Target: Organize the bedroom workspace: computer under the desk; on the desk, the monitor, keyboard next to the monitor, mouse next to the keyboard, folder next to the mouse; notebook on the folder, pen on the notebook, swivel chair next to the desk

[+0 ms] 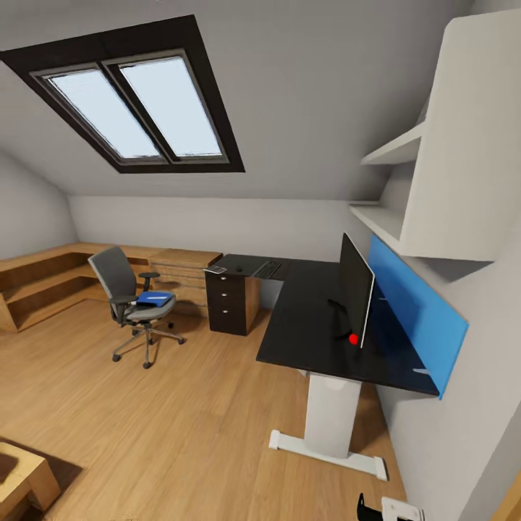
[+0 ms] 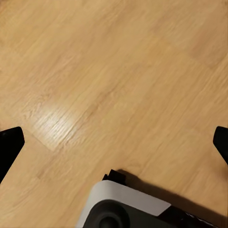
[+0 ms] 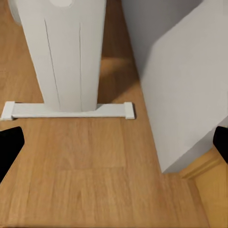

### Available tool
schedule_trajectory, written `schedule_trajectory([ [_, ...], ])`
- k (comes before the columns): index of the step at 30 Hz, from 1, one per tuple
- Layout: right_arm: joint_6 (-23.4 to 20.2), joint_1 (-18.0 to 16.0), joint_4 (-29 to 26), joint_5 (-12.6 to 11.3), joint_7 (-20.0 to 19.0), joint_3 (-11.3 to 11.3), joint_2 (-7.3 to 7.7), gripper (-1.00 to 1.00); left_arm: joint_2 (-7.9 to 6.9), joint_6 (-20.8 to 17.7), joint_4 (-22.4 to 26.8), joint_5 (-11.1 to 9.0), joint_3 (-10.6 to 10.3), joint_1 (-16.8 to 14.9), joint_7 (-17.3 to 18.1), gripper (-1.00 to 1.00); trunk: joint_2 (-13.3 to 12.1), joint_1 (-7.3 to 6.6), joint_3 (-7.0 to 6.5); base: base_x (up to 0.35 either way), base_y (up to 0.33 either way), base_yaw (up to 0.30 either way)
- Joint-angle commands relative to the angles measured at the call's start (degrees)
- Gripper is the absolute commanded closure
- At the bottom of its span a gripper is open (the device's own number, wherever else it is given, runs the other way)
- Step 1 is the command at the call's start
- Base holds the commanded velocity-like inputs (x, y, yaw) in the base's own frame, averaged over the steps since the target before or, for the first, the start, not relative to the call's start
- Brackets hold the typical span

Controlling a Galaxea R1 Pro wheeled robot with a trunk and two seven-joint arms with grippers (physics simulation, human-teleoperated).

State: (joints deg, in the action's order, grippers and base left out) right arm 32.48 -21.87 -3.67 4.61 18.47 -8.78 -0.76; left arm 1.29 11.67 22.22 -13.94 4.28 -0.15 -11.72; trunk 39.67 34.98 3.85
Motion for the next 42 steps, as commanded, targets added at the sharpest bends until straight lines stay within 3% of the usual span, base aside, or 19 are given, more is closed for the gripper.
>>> schedule_trajectory([
  [1,0.1,-0.1,0.1,0.5,0.2,-0.3,-0.09,-1.00,0.03,1.3,-0.1,-0.4,0.2,0.0,0.1,-1.00,0.1,0.02,0.06,0.000,0.000,0.254],
  [7,0.1,-0.1,0.2,0.5,0.0,-0.3,-1.03,-1.00,0.03,4.4,-0.8,-0.6,0.3,0.0,0.0,-1.00,0.1,0.02,-0.04,0.004,0.004,0.266],
  [20,0.1,-0.1,0.2,0.6,-0.1,-0.3,-1.52,-1.00,0.08,5.1,-1.7,-0.6,0.3,0.0,0.0,-1.00,0.1,0.02,0.52,0.167,0.178,0.209],
  [29,0.0,-0.1,0.3,0.6,-0.1,-0.1,-1.60,-1.00,0.15,5.1,-2.2,-0.6,0.2,0.0,0.0,-1.00,0.1,0.02,1.29,0.215,0.219,0.059],
  [42,0.0,-0.1,0.3,0.7,-0.4,-0.1,-1.62,-1.00,0.20,5.3,-2.5,-0.5,0.1,0.0,0.0,-1.00,0.1,0.02,2.47,0.024,0.019,0.001],
])
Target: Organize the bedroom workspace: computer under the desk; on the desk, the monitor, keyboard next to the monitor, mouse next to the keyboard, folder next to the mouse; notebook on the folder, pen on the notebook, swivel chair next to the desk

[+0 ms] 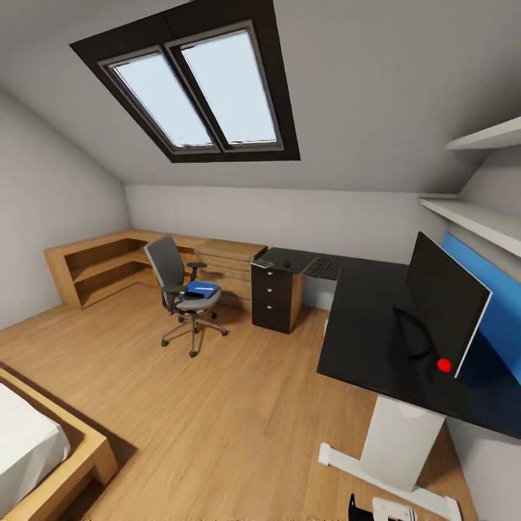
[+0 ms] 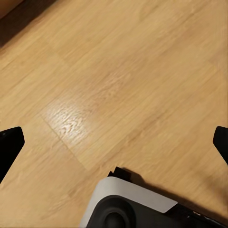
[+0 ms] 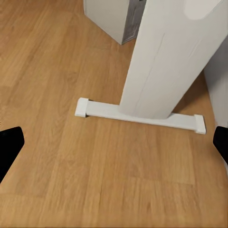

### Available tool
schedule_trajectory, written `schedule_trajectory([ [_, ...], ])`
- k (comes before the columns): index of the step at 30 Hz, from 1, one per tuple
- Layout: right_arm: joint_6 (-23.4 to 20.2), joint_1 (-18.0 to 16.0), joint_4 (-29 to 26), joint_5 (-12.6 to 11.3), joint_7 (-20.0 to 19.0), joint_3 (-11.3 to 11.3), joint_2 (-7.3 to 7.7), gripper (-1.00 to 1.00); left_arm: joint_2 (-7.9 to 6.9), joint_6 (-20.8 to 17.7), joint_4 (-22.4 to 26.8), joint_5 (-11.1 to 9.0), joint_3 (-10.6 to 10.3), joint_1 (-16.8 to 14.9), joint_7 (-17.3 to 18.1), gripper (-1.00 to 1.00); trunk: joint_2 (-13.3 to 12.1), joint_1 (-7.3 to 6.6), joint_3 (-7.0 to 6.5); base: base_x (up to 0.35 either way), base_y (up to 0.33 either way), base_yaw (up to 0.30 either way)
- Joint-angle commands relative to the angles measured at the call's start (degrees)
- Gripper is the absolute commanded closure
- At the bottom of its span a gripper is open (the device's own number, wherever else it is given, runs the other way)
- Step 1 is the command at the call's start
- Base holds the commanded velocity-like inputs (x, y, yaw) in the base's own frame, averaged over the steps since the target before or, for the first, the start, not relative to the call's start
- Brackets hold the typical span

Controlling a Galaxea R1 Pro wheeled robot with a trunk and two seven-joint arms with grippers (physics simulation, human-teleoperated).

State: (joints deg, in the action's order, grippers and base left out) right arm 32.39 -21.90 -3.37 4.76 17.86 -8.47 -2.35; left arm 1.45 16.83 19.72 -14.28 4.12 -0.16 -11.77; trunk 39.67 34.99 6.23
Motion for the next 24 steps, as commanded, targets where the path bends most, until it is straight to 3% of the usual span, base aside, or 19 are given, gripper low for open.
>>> schedule_trajectory([
  [1,0.1,0.0,0.0,0.5,-0.2,-0.4,-0.02,-1.00,0.04,0.1,0.0,-0.2,0.2,0.0,0.1,-1.00,0.1,0.01,0.19,0.000,0.020,0.000],
  [10,0.1,0.0,0.0,0.6,-1.8,-0.5,0.02,-1.00,0.06,0.1,0.0,-0.1,0.2,0.0,0.1,-1.00,0.1,0.01,1.01,0.121,0.195,0.000],
  [24,0.1,0.0,0.0,0.6,-2.0,-0.5,0.07,-1.00,0.23,0.0,-1.2,0.1,0.0,0.0,0.2,-1.00,0.1,0.01,2.29,0.244,0.231,0.000],
])
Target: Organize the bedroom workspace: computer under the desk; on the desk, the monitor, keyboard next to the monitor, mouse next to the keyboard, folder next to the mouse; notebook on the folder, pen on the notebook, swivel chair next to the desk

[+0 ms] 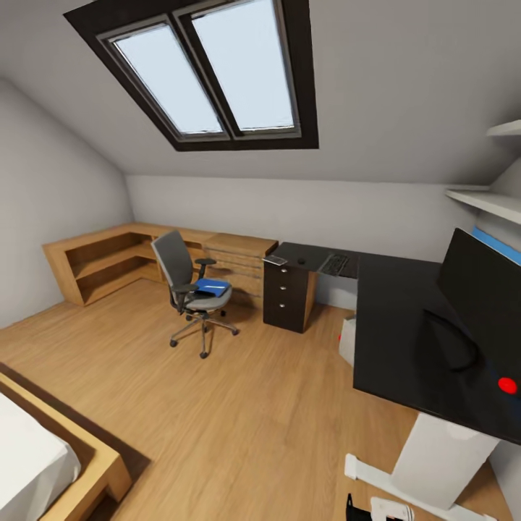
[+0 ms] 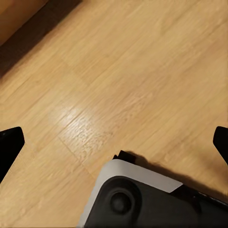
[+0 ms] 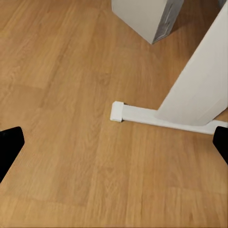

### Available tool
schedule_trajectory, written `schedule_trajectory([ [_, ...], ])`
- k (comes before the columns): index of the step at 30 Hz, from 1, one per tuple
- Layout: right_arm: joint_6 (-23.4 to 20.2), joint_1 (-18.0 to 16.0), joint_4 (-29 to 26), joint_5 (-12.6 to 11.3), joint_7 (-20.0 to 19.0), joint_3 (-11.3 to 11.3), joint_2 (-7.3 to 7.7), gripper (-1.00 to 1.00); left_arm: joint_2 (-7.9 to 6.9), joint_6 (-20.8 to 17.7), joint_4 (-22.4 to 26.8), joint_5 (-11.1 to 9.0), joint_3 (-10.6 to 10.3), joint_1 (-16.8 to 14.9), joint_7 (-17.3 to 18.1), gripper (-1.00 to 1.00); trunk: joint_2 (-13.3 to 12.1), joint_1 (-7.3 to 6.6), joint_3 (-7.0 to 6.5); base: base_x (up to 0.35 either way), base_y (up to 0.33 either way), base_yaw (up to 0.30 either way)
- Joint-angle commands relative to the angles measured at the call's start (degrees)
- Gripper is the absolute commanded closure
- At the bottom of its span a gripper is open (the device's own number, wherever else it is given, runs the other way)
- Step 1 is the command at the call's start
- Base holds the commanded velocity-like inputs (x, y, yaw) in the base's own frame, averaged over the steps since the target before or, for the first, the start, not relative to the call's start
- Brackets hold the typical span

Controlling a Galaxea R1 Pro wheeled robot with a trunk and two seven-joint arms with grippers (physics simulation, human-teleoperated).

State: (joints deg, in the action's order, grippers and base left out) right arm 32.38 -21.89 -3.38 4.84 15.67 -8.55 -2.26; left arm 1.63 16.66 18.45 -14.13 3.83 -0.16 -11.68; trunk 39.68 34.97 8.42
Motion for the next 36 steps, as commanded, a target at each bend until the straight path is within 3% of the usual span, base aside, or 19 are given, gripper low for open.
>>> schedule_trajectory([
  [1,0.1,-0.1,0.0,0.5,0.2,-0.4,-0.02,-1.00,0.06,0.1,0.0,-0.1,0.3,0.0,0.1,-1.00,0.1,0.03,0.18,0.152,0.062,0.000],
  [17,0.1,0.0,0.0,0.5,0.2,-0.3,-0.02,-1.00,0.16,0.0,-0.3,-0.1,0.0,0.0,0.1,-1.00,0.1,0.03,1.64,0.022,0.022,0.000],
  [28,0.1,0.0,0.0,0.5,-0.7,-0.4,-0.02,-1.00,0.20,0.0,-0.3,0.0,-0.1,0.0,0.1,-1.00,0.1,0.03,2.65,0.013,0.276,0.000],
  [36,0.1,0.0,0.0,0.5,-0.8,-0.4,-0.02,-1.00,0.16,0.0,-0.3,0.0,-0.1,0.0,0.1,-1.00,0.1,0.03,3.38,0.231,0.199,-0.026],
])
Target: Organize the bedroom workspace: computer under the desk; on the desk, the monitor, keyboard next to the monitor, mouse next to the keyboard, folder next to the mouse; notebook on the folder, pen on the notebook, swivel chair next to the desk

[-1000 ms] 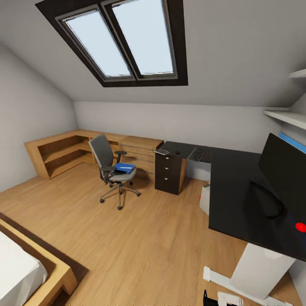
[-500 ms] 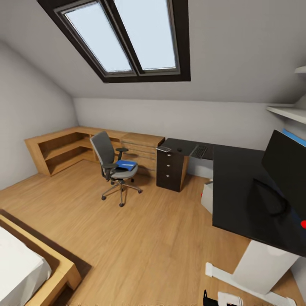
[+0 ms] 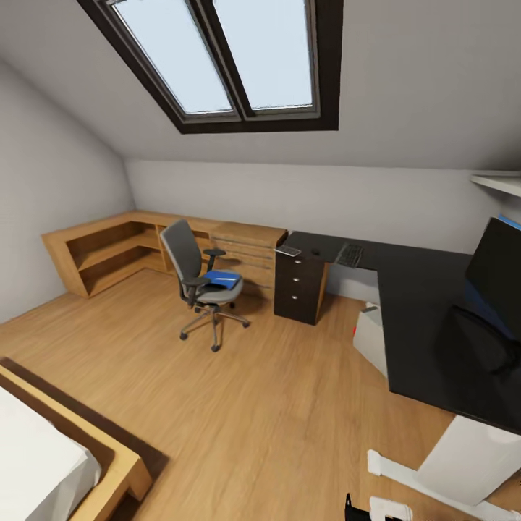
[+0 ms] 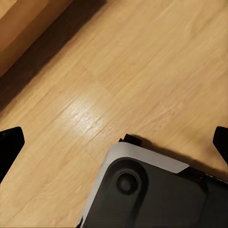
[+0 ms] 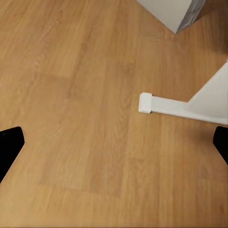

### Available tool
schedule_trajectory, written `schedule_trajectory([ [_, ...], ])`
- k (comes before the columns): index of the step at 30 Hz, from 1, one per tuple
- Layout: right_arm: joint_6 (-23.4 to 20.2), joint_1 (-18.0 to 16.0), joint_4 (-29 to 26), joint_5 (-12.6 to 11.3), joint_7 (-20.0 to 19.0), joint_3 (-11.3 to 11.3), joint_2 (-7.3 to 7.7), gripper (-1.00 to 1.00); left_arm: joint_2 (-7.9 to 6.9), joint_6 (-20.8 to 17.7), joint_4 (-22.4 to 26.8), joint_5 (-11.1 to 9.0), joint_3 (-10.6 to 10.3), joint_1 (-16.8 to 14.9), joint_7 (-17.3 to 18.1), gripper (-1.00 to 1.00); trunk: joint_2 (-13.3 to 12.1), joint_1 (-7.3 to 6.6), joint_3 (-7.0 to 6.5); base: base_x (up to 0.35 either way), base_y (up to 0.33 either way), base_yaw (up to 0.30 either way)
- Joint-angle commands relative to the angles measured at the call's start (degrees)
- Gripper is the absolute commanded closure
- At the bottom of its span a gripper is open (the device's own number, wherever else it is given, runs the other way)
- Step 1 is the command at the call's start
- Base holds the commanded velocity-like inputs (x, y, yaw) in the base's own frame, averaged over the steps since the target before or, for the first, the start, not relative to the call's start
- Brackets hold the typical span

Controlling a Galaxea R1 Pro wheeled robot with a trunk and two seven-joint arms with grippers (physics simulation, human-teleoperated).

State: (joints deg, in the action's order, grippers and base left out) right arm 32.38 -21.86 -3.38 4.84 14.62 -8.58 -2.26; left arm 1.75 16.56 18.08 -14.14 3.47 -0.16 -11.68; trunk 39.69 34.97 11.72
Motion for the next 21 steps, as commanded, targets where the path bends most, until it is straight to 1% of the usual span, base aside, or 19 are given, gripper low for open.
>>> schedule_trajectory([
  [1,0.1,-0.1,0.0,0.5,0.2,-0.4,-0.02,-1.00,0.06,0.1,0.0,0.0,0.3,0.0,0.1,-1.00,0.1,0.04,0.17,0.181,0.059,-0.077],
  [5,0.1,-0.1,0.0,0.5,0.2,-0.4,-0.02,-1.00,0.03,0.1,0.0,-0.1,0.3,0.0,0.1,-1.00,0.1,0.04,0.54,0.076,0.025,-0.109],
  [10,0.1,-0.1,0.0,0.5,0.1,-0.4,-0.02,-1.00,0.02,0.1,0.0,-0.1,0.3,0.0,0.1,-1.00,0.1,0.04,0.94,0.006,0.004,-0.177],
  [13,0.1,-0.1,0.0,0.5,-0.7,-0.4,-0.02,-1.00,0.01,0.1,0.0,-0.1,0.3,0.0,0.1,-1.00,0.1,0.04,1.17,0.000,0.199,-0.194],
  [21,0.2,-0.1,0.0,0.4,-0.9,-0.6,-0.02,-1.00,0.01,0.1,0.0,-0.1,0.3,0.0,0.1,-1.00,0.1,0.04,1.72,0.000,0.292,-0.206],
])
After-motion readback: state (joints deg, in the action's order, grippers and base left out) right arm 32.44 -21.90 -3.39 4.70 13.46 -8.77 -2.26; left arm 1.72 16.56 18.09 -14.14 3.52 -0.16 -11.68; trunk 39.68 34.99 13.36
